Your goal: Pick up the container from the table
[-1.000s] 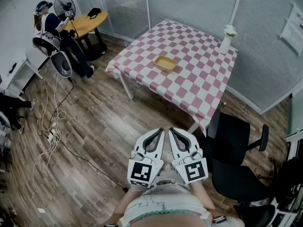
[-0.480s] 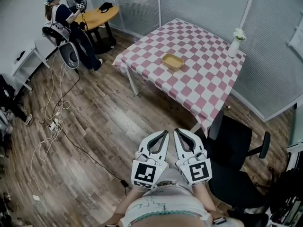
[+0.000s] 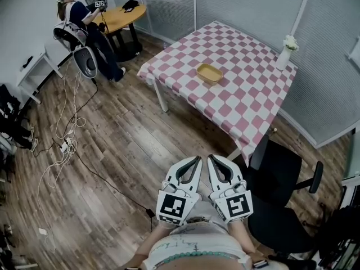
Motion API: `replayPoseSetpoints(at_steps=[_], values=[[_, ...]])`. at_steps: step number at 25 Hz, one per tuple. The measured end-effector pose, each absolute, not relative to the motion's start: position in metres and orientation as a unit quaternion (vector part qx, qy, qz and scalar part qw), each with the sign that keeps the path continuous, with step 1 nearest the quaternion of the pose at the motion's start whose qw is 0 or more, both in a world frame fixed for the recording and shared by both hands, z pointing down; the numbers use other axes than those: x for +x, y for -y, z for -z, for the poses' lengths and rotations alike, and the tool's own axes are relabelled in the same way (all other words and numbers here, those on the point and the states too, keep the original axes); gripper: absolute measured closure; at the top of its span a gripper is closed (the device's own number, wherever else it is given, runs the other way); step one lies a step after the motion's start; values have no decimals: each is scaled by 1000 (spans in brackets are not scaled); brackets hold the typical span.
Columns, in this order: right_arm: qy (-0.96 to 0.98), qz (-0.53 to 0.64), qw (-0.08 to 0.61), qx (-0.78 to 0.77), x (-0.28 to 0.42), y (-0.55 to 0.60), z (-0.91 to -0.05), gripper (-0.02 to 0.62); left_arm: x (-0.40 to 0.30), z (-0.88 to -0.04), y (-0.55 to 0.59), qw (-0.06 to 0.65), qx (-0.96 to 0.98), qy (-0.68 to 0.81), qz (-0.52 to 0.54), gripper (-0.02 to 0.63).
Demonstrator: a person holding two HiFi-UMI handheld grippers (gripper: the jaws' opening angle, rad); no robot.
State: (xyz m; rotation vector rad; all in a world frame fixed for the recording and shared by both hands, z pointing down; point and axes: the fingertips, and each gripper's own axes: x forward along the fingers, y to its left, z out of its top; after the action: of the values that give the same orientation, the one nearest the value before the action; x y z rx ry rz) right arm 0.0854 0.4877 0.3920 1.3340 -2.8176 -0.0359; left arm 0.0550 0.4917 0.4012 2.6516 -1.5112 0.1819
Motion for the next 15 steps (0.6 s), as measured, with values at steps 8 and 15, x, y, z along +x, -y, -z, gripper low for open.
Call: replayPoseSetpoints(at_steps=[8,15], values=[[891,18,14,453,73,-435,-387,601,43,-396,-434,40,882,467,-45,588],[877,27,7,480,55,-370,-378,601,22,-389,-365,39,897,438,-37,588]])
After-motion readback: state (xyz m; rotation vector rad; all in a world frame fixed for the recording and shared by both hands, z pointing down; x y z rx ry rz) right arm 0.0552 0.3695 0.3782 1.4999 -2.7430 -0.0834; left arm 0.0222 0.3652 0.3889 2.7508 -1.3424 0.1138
